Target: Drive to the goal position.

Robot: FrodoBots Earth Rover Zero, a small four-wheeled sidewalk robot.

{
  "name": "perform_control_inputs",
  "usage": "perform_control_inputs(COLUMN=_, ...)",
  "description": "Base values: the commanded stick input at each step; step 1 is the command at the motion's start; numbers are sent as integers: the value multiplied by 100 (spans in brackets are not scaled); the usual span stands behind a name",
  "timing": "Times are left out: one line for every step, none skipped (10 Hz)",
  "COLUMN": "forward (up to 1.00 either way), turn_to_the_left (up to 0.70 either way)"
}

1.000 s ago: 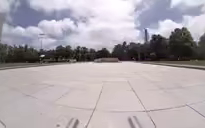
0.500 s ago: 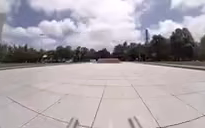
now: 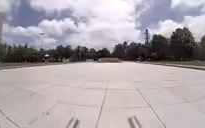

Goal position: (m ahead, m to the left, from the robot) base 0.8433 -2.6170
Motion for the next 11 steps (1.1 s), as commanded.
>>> perform_control_inputs(forward=70, turn_to_the_left=0)
perform_control_inputs(forward=70, turn_to_the_left=0)
perform_control_inputs(forward=70, turn_to_the_left=0)
perform_control_inputs(forward=70, turn_to_the_left=0)
perform_control_inputs(forward=70, turn_to_the_left=0)
perform_control_inputs(forward=70, turn_to_the_left=0)
perform_control_inputs(forward=70, turn_to_the_left=0)
perform_control_inputs(forward=70, turn_to_the_left=0)
perform_control_inputs(forward=70, turn_to_the_left=0)
perform_control_inputs(forward=70, turn_to_the_left=0)
perform_control_inputs(forward=70, turn_to_the_left=0)
